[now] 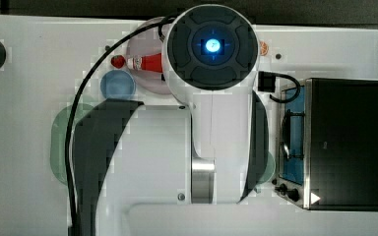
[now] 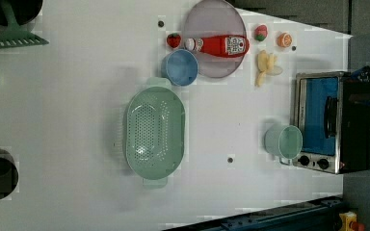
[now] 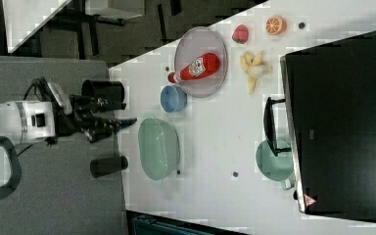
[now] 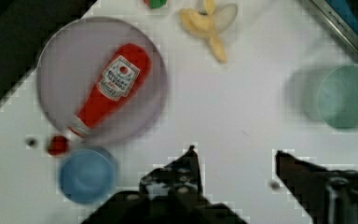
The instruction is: Drag strainer left to right.
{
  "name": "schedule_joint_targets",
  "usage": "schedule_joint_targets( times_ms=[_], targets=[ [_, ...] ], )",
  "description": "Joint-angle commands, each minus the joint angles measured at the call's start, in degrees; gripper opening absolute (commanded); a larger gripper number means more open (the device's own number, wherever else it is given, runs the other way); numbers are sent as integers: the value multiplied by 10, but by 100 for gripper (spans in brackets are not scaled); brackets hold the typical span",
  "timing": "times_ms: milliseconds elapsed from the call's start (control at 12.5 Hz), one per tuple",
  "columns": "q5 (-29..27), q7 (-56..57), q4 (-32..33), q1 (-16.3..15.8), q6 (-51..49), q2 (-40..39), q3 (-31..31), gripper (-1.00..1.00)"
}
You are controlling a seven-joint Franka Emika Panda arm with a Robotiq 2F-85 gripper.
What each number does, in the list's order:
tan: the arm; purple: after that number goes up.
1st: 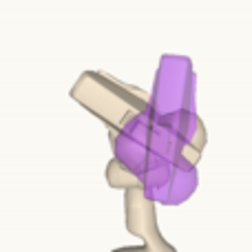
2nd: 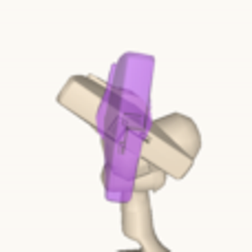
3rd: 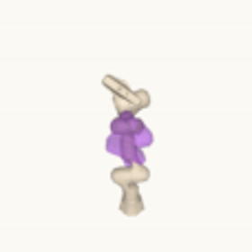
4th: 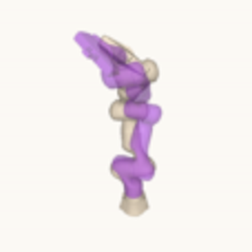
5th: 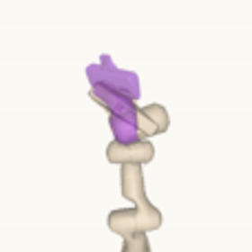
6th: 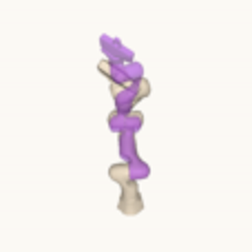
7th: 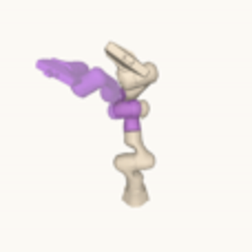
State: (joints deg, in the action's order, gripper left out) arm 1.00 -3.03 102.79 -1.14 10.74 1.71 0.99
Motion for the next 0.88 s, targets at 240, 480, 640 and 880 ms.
schedule_joint_targets(
  times_ms=[240, 480, 640, 880],
  targets=[
    [4, -30, 83, 18, -139, 224, 23, 99],
    [-26, -30, 87, 5, -108, 210, -8, 100],
    [-40, -56, 87, -6, -80, 180, -57, 100],
    [-40, -211, 87, -10, -55, 115, -151, 100]
  ],
)
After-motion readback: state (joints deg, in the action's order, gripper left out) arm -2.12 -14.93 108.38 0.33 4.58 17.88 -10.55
